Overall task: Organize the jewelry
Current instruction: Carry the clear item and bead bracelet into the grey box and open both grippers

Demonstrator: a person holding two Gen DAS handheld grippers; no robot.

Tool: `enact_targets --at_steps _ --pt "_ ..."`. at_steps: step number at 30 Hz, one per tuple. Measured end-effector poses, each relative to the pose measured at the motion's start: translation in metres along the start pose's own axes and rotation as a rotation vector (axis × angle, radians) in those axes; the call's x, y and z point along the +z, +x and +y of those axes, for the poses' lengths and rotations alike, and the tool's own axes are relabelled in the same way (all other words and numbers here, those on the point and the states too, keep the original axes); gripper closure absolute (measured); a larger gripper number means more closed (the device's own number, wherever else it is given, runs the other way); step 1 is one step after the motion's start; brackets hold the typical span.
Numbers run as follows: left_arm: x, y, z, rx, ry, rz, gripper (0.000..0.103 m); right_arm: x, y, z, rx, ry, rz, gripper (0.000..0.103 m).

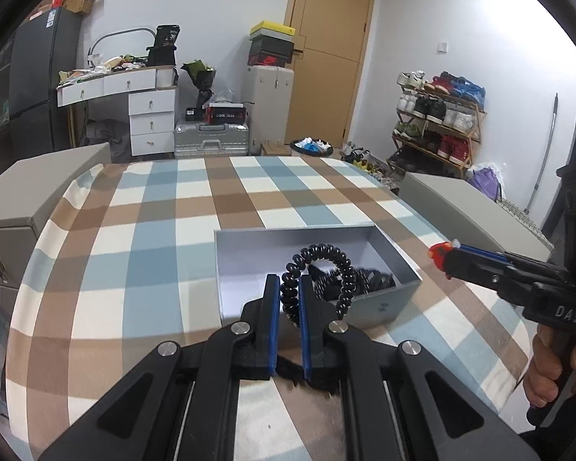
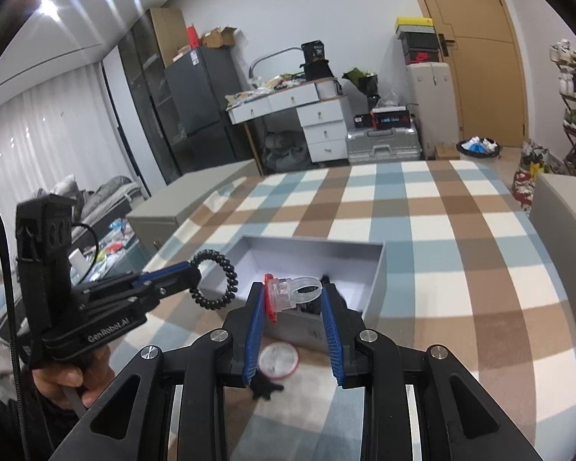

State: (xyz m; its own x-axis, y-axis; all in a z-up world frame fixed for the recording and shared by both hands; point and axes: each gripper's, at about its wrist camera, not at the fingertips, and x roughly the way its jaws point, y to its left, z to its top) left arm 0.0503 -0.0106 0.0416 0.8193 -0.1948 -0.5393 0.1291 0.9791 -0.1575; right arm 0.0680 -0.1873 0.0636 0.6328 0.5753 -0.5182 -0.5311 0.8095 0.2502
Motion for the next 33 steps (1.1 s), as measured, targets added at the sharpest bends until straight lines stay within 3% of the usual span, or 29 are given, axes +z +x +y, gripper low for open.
enact_targets --at_steps 9,19,33 --pt "0.007 0.015 -0.002 0.019 0.012 -0.026 0.098 0.024 0.012 -0.012 -0.024 0.032 -0.009 0.075" --pt "0.000 0.030 0.004 0.060 0.034 0.031 0.098 0.005 0.048 -0.029 -0.061 0.070 0.078 0.075" --pt "-0.004 0.036 0.001 0.084 0.050 0.051 0.098 0.000 0.057 -0.030 -0.061 0.073 0.095 0.075"
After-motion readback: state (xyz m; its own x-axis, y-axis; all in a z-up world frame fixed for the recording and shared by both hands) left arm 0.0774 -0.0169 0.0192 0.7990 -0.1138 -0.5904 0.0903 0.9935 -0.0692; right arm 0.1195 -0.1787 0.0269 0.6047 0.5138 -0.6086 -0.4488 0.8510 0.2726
